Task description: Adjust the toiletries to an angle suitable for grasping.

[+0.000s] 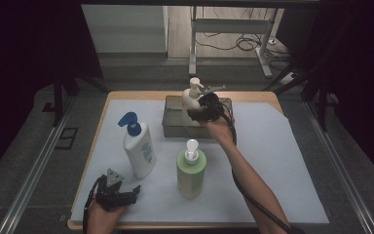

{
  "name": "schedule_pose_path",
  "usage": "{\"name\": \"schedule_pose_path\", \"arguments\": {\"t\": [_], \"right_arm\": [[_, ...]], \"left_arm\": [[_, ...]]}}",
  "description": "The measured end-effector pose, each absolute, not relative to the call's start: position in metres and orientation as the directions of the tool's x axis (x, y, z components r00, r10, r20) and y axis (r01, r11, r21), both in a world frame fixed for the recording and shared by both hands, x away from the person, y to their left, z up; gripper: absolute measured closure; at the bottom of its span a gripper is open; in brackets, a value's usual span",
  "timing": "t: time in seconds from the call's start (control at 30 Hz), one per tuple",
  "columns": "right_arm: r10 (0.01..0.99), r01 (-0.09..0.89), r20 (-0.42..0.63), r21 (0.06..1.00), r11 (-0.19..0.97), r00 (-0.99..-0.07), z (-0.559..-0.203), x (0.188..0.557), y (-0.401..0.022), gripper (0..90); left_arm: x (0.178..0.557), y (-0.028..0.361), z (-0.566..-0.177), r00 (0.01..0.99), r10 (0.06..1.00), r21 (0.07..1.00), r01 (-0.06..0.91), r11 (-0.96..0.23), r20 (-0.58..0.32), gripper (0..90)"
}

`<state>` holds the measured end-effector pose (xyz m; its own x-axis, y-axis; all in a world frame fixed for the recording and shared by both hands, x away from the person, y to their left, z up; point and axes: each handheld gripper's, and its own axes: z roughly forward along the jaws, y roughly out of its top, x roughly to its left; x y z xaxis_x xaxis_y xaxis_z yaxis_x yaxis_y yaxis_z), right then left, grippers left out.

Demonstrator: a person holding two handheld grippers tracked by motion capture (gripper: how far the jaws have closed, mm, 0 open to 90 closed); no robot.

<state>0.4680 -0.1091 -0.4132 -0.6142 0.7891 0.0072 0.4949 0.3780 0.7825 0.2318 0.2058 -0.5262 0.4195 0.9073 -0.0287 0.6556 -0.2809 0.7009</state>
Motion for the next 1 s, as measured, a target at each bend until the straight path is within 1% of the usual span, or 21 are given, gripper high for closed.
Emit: {"name": "schedule_pose_path", "arguments": {"t": [0.3,0.67,0.8,1.0], "right_arm": [[0.778,0.5,0.027,0.78,0.376,-0.628,-0.417,0.466,-0.115,34.2],[0.763,0.498,0.037,0.778,0.383,-0.645,-0.422,0.457,-0.128,35.9],[0.756,0.501,0.041,0.772,0.391,-0.653,-0.424,0.452,-0.135,38.3],[0.746,0.504,0.048,0.766,0.399,-0.664,-0.426,0.447,-0.146,45.0]], "left_arm": [[0.232,0.206,-0.526,0.419,0.907,0.7,0.656,-0.281,-0.028,13.0],[0.232,0.206,-0.526,0.42,0.907,0.701,0.655,-0.282,-0.028,13.0],[0.232,0.206,-0.526,0.42,0.907,0.701,0.656,-0.281,-0.029,13.0],[0.232,0.206,-0.526,0.42,0.907,0.701,0.656,-0.281,-0.029,13.0]]}}
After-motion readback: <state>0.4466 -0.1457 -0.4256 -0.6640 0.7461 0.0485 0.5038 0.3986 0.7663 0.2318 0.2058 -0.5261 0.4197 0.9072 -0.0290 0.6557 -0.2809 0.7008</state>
